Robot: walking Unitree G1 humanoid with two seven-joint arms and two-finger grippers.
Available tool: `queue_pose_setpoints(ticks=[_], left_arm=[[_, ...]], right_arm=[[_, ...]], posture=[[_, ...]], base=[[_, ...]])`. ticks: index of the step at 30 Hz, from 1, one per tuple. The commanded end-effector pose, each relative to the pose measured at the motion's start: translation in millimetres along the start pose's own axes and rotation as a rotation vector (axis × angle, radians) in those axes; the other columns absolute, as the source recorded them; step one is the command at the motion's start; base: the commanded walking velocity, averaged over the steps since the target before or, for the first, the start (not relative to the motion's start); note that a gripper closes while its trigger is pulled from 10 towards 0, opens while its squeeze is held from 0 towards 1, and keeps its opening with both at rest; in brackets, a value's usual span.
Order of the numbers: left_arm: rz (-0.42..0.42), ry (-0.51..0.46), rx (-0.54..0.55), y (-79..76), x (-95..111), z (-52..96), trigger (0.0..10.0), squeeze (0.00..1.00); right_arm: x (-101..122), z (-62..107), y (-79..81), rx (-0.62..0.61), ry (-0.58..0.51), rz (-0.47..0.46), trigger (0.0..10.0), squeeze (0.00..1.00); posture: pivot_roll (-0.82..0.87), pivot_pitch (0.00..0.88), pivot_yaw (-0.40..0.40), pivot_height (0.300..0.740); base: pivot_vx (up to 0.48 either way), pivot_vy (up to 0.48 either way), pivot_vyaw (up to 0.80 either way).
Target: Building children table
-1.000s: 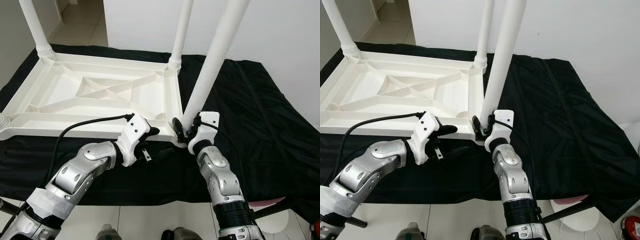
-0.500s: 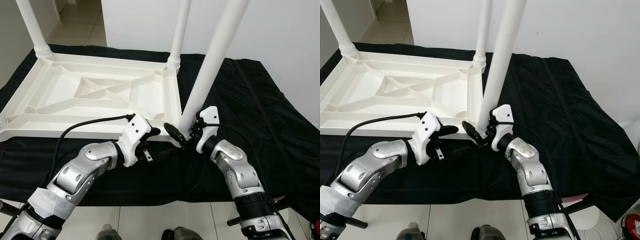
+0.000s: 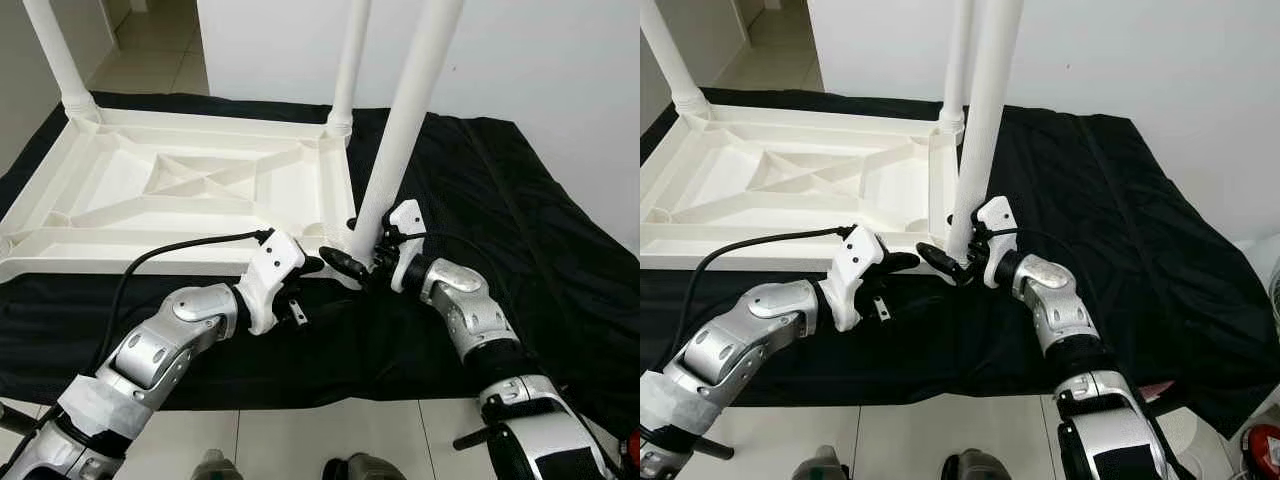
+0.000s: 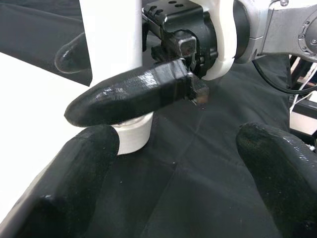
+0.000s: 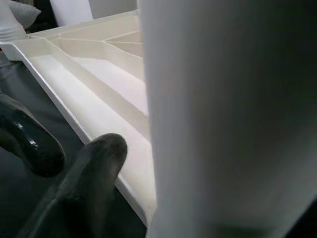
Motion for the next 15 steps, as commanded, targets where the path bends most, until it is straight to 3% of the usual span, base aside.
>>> queue_pose_setpoints(ticks=[1, 6, 14, 15], left_arm=[[-0.019, -0.024, -0.151, -12.1, 6, 1.6, 10.0, 0.0], [-0.023, -0.019, -0.147, -10.3, 6, 3.8, 10.0, 0.0], [-0.018, -0.015, -0.151, -10.7, 5, 4.2, 10.0, 0.0], [-0.017, -0.016, -0.153, -11.0, 5, 3.9, 10.0, 0.0]], right_arm=[[-10, -5.9, 8.7, 0.049, 0.056, 0.006, 0.0, 0.0], [-18, -4.7, 10.2, 0.061, 0.078, 0.02, 0.0, 0.0], [-28, 9.5, 6.7, -0.023, 0.07, -0.02, 0.0, 0.0], [-28, 10.5, 7.0, -0.062, 0.077, -0.009, 10.0, 0.0]], posture=[[0.14, 0.0, -0.058, 0.74], [0.15, 0.0, -0.057, 0.74], [0.13, 0.0, -0.059, 0.74], [0.13, 0.0, -0.059, 0.74]], base=[[0.0, 0.0, 0.0], [0.0, 0.0, 0.0], [0.0, 0.0, 0.0], [0.0, 0.0, 0.0]])
Point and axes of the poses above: a point about 5 cm out from each wrist's last joint towards the gripper, its own z axis pointing back from the gripper into the wrist, its own x axis along the axis of the wrist's last joint, y = z × x, the point moved 4 cm from there along -z, pointing out of the wrist towards the gripper, and after that the axes turned 6 degrees about -z, right-handed, at the moved point
